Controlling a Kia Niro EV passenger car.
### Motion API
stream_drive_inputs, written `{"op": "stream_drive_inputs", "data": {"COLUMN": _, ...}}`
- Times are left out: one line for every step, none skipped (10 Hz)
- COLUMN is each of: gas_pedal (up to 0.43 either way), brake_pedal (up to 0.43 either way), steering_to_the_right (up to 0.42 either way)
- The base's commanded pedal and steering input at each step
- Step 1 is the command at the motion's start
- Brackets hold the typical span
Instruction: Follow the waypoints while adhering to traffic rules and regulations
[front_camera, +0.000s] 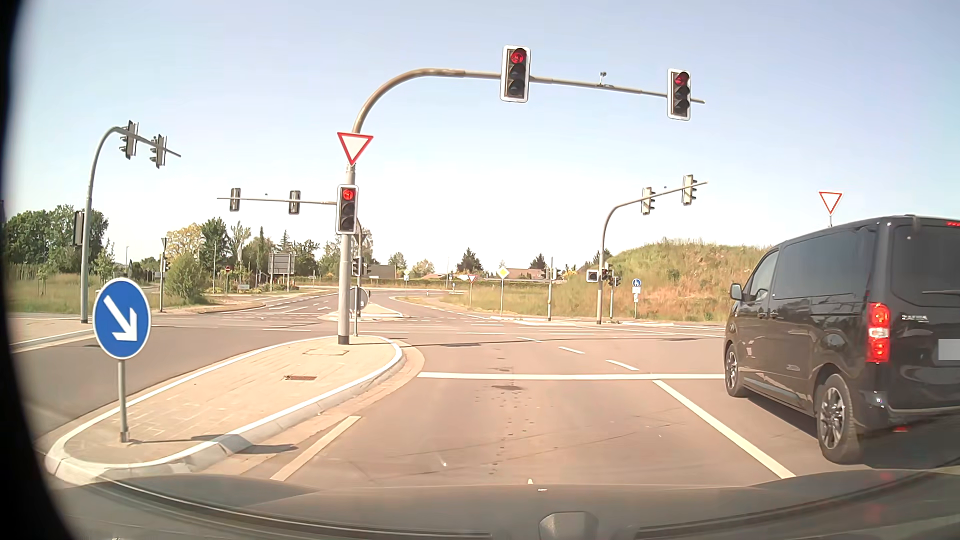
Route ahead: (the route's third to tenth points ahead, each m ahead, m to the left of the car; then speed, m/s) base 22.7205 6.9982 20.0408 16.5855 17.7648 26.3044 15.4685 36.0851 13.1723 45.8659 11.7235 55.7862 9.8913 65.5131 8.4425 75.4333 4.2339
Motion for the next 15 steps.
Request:
{"op": "stream_drive_inputs", "data": {"gas_pedal": 0.0, "brake_pedal": 0.274, "steering_to_the_right": 0.001}}
{"op": "stream_drive_inputs", "data": {"gas_pedal": 0.0, "brake_pedal": 0.274, "steering_to_the_right": 0.0}}
{"op": "stream_drive_inputs", "data": {"gas_pedal": 0.0, "brake_pedal": 0.274, "steering_to_the_right": -0.001}}
{"op": "stream_drive_inputs", "data": {"gas_pedal": 0.0, "brake_pedal": 0.28, "steering_to_the_right": -0.002}}
{"op": "stream_drive_inputs", "data": {"gas_pedal": 0.0, "brake_pedal": 0.28, "steering_to_the_right": -0.003}}
{"op": "stream_drive_inputs", "data": {"gas_pedal": 0.0, "brake_pedal": 0.274, "steering_to_the_right": -0.003}}
{"op": "stream_drive_inputs", "data": {"gas_pedal": 0.0, "brake_pedal": 0.256, "steering_to_the_right": -0.003}}
{"op": "stream_drive_inputs", "data": {"gas_pedal": 0.0, "brake_pedal": 0.207, "steering_to_the_right": -0.003}}
{"op": "stream_drive_inputs", "data": {"gas_pedal": 0.0, "brake_pedal": 0.189, "steering_to_the_right": -0.003}}
{"op": "stream_drive_inputs", "data": {"gas_pedal": 0.0, "brake_pedal": 0.159, "steering_to_the_right": -0.004}}
{"op": "stream_drive_inputs", "data": {"gas_pedal": 0.0, "brake_pedal": 0.104, "steering_to_the_right": -0.005}}
{"op": "stream_drive_inputs", "data": {"gas_pedal": 0.0, "brake_pedal": 0.006, "steering_to_the_right": -0.005}}
{"op": "stream_drive_inputs", "data": {"gas_pedal": 0.0, "brake_pedal": 0.006, "steering_to_the_right": -0.005}}
{"op": "stream_drive_inputs", "data": {"gas_pedal": 0.0, "brake_pedal": 0.006, "steering_to_the_right": -0.005}}
{"op": "stream_drive_inputs", "data": {"gas_pedal": 0.0, "brake_pedal": 0.006, "steering_to_the_right": -0.005}}
